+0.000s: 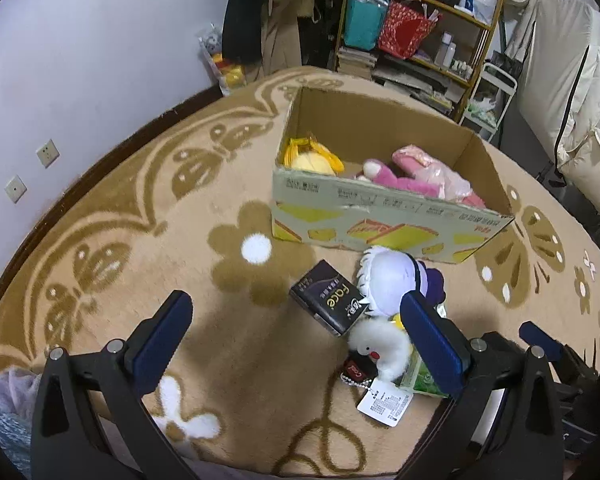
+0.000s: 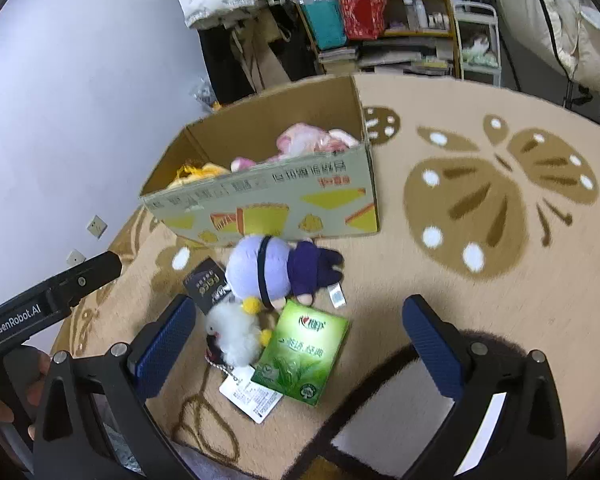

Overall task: Organize soft objects
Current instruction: 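Move both tools back toward the white-and-purple doll and green tissue pack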

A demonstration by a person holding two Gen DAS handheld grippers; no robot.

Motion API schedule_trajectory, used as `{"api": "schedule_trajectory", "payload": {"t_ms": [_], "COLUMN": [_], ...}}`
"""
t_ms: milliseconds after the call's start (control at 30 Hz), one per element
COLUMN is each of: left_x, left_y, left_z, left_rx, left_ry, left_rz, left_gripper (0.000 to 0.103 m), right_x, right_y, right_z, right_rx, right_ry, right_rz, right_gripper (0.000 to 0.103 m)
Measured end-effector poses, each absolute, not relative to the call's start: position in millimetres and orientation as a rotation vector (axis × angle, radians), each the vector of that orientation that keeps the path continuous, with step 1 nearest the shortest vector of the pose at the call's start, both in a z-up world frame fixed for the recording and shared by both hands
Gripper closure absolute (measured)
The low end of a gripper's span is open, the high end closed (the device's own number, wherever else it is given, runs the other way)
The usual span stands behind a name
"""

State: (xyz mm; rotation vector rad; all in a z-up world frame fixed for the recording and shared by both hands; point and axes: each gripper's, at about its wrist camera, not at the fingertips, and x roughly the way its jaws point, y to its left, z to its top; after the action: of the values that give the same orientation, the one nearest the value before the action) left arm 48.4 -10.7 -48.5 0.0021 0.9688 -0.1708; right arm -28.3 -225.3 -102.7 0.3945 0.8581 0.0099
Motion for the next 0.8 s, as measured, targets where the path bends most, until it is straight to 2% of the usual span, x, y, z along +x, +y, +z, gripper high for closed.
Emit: {"api": "schedule_trajectory", "payload": {"t_ms": [367, 800], "left_x": [61, 72], "left_y": [-24, -38], "left_z": [-83, -114], "left_rx": [-0.015, -0.025], "left_ry": [1.092, 1.188], "left_rz": [-0.197, -0.211], "left_gripper": [0.000, 0.000], "right_x": [-8, 15], "right_y": [-224, -198], "right_z": [-144, -174], "right_rx": [0.438, 0.340], "right_ry": [1.055, 1.213], "right_rz": [0.011, 0.067], "right_gripper": [0.001, 0.022]}}
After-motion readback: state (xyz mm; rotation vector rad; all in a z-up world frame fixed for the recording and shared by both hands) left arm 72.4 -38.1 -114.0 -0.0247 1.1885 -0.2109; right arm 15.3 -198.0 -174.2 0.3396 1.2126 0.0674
